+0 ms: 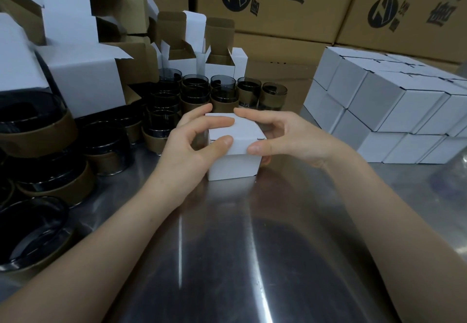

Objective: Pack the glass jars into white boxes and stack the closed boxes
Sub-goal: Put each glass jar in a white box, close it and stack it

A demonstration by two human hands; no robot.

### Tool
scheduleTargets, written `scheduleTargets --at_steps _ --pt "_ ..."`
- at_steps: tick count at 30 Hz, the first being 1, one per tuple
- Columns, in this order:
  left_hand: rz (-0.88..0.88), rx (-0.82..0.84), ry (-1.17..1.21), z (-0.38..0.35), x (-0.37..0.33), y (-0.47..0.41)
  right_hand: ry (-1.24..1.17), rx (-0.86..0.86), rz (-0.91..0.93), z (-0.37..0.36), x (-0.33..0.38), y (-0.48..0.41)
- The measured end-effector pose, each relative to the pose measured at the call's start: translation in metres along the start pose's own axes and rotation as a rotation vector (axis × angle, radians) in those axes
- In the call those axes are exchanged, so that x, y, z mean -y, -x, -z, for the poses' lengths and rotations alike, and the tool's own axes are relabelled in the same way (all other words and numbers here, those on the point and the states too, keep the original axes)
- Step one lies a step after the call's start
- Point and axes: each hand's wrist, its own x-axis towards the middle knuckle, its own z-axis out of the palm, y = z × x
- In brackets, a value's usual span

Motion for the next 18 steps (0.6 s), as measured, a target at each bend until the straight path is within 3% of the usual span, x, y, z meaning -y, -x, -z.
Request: scheduleTargets --at_steps 5,18 --pt "-0.037 -0.009 -0.078 -0.0021 0.0 0.0003 0.039 -0.021 0.013 0.0018 0.0031 0.0034" --pt "-0.056 -0.033 0.013 -0.0043 0.0001 -0.0006 0.023 -0.041 0.053 -0.0002 0.0044 0.006"
